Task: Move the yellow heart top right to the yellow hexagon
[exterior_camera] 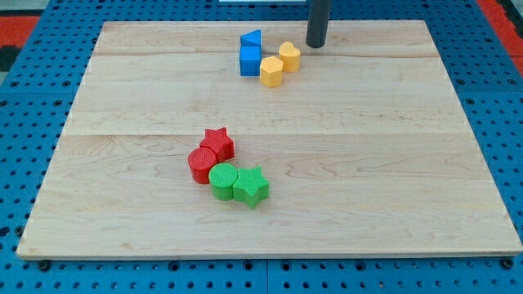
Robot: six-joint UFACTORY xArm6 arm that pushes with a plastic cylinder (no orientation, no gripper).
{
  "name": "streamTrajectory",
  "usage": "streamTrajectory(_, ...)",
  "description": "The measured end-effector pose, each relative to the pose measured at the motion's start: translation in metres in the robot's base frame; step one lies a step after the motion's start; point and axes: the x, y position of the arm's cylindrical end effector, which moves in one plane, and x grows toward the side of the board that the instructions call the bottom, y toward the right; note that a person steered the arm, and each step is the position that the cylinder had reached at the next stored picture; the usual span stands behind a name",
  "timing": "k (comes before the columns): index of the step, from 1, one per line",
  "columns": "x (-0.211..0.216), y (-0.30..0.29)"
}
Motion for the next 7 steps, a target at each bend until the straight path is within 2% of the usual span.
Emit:
streamTrajectory(5, 0.009, -0.03)
streamTrajectory(6, 0.041, -0.053)
streamTrajectory(7, 0.048, -0.066)
